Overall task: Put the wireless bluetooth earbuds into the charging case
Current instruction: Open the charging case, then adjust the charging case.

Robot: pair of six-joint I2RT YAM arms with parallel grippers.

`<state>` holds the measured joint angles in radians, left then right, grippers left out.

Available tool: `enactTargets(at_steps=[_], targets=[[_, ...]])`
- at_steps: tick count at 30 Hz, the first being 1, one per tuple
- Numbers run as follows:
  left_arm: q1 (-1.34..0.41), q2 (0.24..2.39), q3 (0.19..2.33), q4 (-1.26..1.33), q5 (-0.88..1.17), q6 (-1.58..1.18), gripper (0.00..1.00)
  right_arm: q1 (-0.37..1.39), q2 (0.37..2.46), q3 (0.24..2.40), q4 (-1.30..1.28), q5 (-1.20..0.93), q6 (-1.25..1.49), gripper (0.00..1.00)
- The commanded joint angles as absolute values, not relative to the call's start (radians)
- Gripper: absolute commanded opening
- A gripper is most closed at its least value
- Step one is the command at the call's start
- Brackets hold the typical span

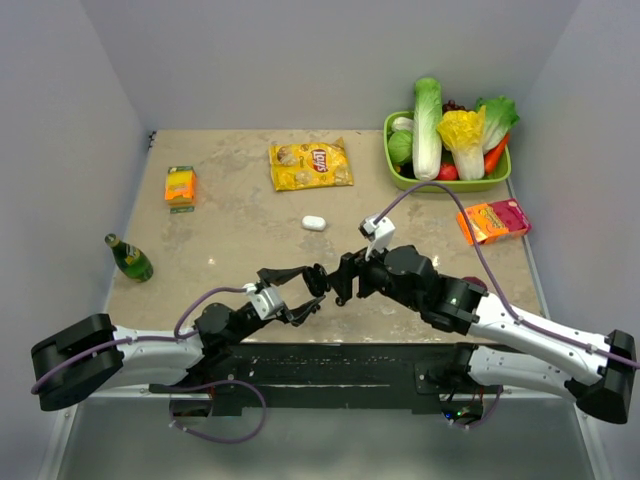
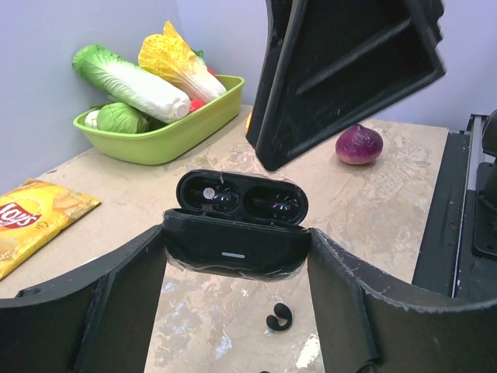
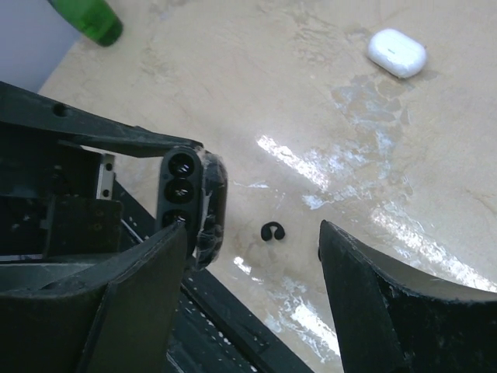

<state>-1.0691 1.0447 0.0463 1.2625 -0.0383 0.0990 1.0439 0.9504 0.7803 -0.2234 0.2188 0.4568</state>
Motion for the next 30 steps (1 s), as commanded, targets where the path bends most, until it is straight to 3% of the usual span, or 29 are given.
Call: enactTargets(at_steps=[1, 12, 20, 30], targets=[[-1.075, 1.034, -0.052, 1.491, -0.049, 0.126, 0.0, 1.037, 0.891, 0.762, -0.112, 0.173, 0.479, 0.72], [-1.077, 1.034, -0.051, 1.503, -0.049, 0.123, 0.0, 0.937, 0.951, 0.735, -0.005, -0.027, 0.54, 0.59], [-1.077, 1.031, -0.049, 1.505, -0.051, 0.124, 0.0, 0.925, 0.996, 0.732, 0.046, -0.083, 0.554, 0.57], [-1.078, 1.034, -0.052, 1.517, -0.061, 0.126, 0.0, 0.925, 1.029, 0.723, 0.049, -0.097, 0.557, 0.46]])
